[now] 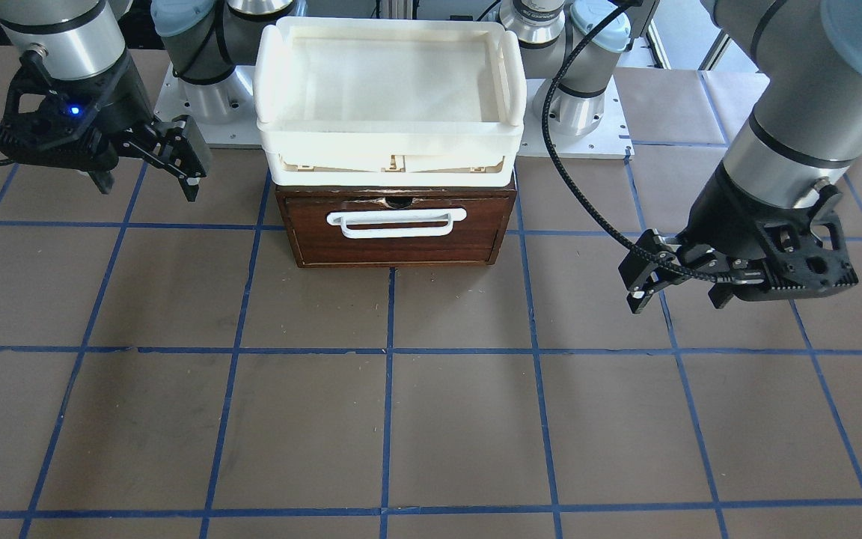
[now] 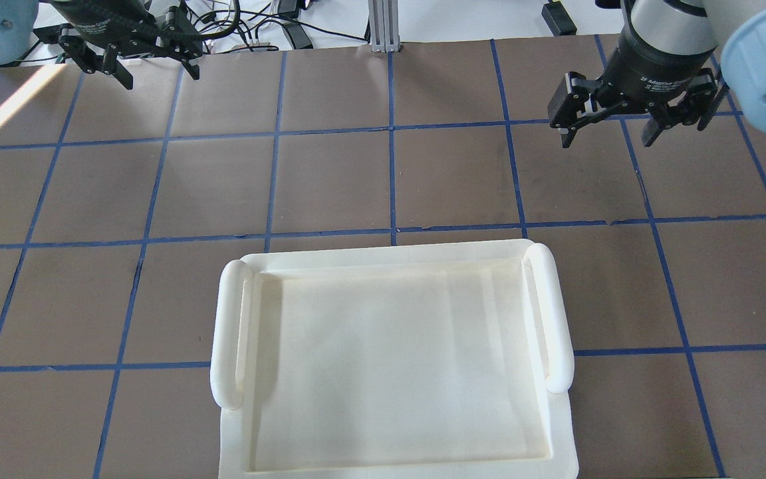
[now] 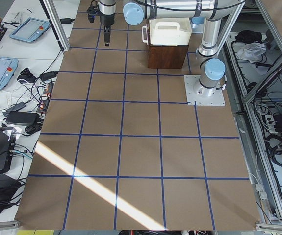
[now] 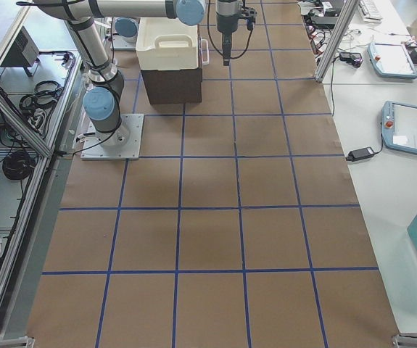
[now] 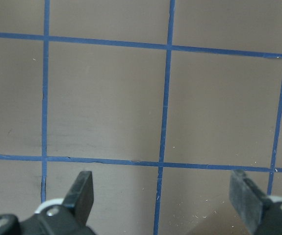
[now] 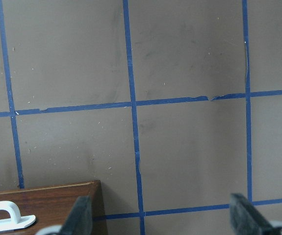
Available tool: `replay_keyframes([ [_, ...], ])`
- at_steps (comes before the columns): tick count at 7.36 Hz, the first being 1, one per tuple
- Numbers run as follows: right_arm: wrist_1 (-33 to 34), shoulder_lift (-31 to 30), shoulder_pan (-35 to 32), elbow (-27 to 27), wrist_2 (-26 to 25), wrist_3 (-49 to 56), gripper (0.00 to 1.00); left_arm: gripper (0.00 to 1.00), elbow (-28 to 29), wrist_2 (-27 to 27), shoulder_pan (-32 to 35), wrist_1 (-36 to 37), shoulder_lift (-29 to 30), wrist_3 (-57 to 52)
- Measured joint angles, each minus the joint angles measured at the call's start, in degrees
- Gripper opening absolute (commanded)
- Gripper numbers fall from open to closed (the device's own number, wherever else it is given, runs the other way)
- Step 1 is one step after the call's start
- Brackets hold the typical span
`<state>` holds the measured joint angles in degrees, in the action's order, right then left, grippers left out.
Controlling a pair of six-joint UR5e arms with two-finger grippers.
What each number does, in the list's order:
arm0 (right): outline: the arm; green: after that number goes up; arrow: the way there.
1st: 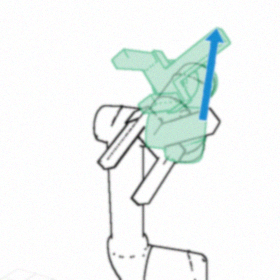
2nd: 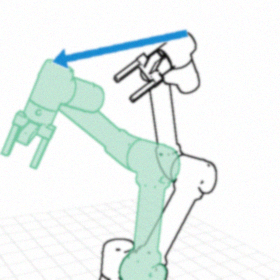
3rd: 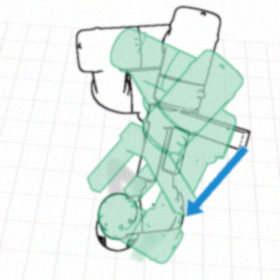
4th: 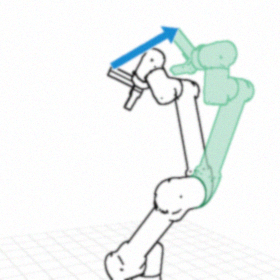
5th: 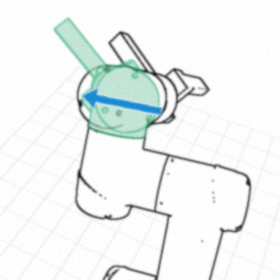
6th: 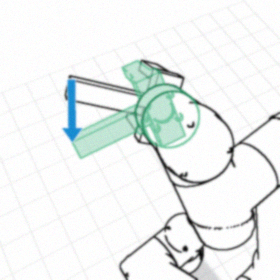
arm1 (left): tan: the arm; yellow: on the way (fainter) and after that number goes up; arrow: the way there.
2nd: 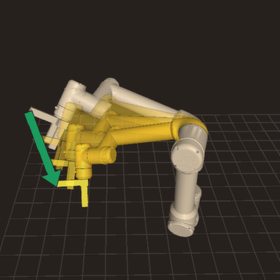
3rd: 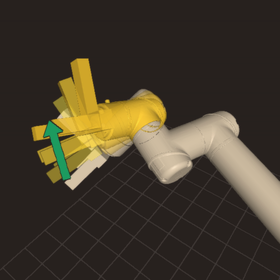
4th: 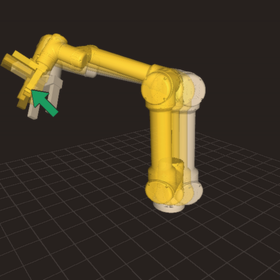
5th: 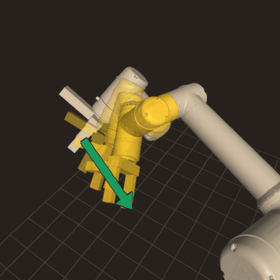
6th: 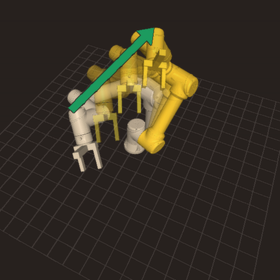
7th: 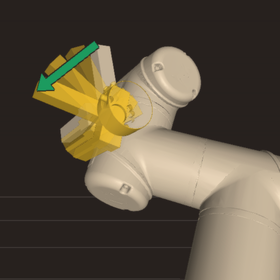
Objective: Put scissors in drawer and close it
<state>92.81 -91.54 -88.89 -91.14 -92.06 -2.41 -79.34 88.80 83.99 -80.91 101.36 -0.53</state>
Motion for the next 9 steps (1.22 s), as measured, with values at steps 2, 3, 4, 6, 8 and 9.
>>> replay_keyframes([
  [2, -0.07, 0.0, -0.05, 0.0, 0.04, 0.06, 1.0, 1.0, -3.48, 1.05, -0.83, -0.46, -2.51, -0.17],
  [3, -0.08, 0.02, -0.05, -0.01, 0.04, 0.1, 1.0, 1.0, -5.02, 1.74, -0.87, -0.74, -3.65, -0.17],
  [4, -0.08, 0.03, -0.05, -0.05, 0.04, 0.11, 1.0, 1.0, -6.25, 2.46, -0.9, -0.78, -4.47, -0.19],
  [6, -0.09, 0.07, -0.06, -0.08, 0.04, 0.13, 1.0, 1.0, -7.33, 2.79, -1.02, -0.76, -5.17, -0.23],
  [8, -0.09, 0.07, -0.06, -0.09, 0.03, 0.13, 1.0, 1.0, -7.47, 2.39, -0.99, -1.16, -5.47, -0.18],
  [9, -0.09, 0.05, -0.06, -0.09, -0.02, 0.13, 1.0, 1.0, -7.52, 2.23, -1.0, -1.82, -5.67, -0.19],
])
